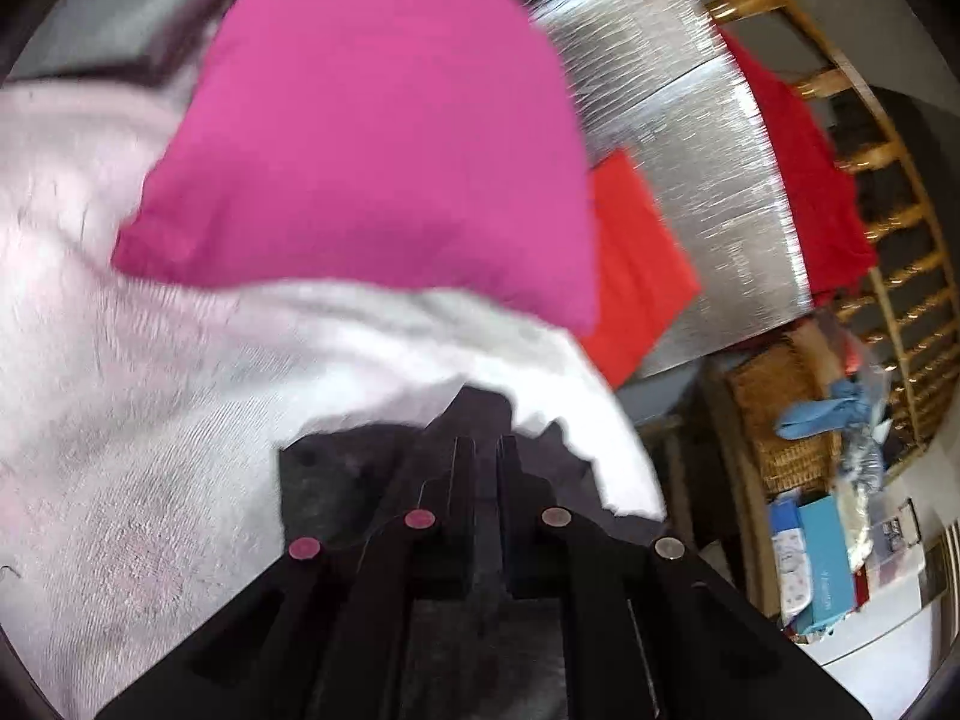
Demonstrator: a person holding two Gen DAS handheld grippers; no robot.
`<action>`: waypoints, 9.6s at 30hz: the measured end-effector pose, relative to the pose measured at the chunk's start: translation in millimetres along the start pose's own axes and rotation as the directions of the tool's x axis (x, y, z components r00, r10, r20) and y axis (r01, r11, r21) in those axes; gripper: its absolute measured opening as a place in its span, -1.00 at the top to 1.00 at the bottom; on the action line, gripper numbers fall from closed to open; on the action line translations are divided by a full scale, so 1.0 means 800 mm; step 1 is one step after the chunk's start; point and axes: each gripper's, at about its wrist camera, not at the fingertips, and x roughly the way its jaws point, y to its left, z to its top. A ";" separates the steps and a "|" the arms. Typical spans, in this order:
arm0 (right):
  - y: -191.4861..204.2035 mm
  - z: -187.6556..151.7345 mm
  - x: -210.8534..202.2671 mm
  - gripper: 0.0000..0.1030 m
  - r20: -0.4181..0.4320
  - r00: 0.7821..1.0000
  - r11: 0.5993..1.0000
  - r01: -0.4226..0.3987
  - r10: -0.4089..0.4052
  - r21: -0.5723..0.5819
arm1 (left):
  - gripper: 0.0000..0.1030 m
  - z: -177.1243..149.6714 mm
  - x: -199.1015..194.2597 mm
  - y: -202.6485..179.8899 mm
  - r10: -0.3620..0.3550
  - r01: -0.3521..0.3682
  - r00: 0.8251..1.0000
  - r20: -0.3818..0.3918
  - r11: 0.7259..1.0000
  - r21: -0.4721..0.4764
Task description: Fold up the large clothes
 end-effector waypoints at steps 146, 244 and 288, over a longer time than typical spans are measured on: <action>-0.012 -0.024 -0.138 -0.16 -0.029 0.943 0.934 0.323 -0.331 -0.153 | -0.46 -0.133 -0.024 -0.090 0.438 -0.482 0.874 0.208 0.735 0.477; -0.103 -0.080 -0.126 -0.15 -0.219 0.908 0.901 0.397 -0.358 0.173 | -0.11 -0.121 -0.030 0.029 0.346 -0.343 0.938 -0.020 0.935 0.093; 0.005 -0.154 -0.162 -0.16 -0.267 0.956 0.993 0.121 -0.119 -0.010 | -0.53 -0.253 -0.041 -0.094 0.510 -0.546 0.824 0.248 0.595 0.590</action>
